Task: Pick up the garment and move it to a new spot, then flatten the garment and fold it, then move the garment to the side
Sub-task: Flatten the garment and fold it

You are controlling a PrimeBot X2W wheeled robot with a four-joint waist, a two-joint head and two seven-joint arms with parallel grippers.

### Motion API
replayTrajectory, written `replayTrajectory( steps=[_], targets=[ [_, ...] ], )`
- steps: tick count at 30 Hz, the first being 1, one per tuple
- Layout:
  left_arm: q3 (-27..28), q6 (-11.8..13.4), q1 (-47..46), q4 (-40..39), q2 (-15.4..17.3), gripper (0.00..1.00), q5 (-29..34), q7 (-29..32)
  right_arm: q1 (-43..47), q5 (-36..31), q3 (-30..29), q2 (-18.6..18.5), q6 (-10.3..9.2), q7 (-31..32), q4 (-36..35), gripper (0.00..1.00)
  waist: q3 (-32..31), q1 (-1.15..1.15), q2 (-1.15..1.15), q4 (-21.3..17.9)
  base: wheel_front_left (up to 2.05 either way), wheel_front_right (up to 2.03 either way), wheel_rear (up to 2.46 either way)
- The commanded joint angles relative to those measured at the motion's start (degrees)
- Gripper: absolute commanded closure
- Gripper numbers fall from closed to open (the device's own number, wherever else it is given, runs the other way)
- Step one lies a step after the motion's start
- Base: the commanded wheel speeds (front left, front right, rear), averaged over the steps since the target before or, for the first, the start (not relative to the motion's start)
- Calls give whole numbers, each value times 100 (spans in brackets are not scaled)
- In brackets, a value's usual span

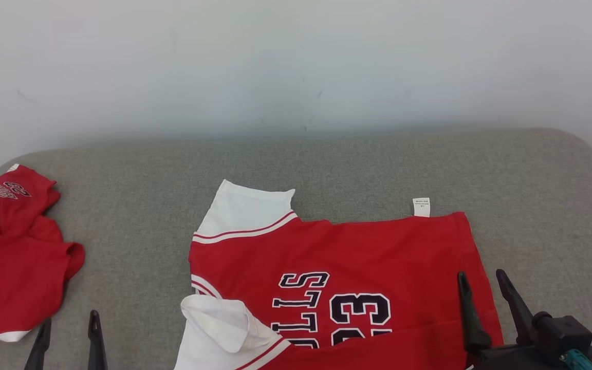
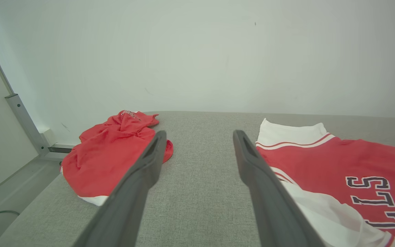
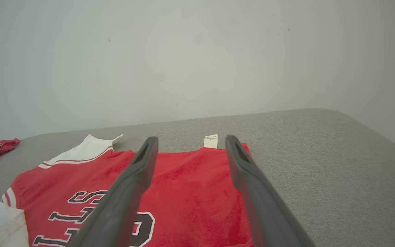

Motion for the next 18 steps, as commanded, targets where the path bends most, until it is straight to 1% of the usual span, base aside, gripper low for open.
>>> replayTrajectory(
  steps=[1,7,10,11,16,18],
  targets=[
    [-14,2,99,-41,16,0,-29,4,48,-29,-22,25,-14,35,10,0,8,0,0,-2,0,0,0],
    [-80,-30,107,-38,-2,0,-82,41,64,-16,-80,32,-14,90,6,0,25,0,0,-3,0,0,0],
    [-68,-64,-94,-53,-17,0,-163,56,-22,13,-88,-5,-14,138,31,0,60,0,0,-50,0,0,0],
    [-75,-74,-177,-40,22,0,-156,70,-85,35,-113,-14,-14,117,32,0,80,0,0,-80,0,0,0],
    [-76,-314,-929,112,231,0,-256,236,-587,85,-84,-167,-14,200,258,0,445,0,0,-360,0,0,0],
    [-77,-454,-1375,232,401,0,-249,328,-931,113,-61,-239,-14,191,408,0,706,0,0,-491,0,0,0]
  ],
)
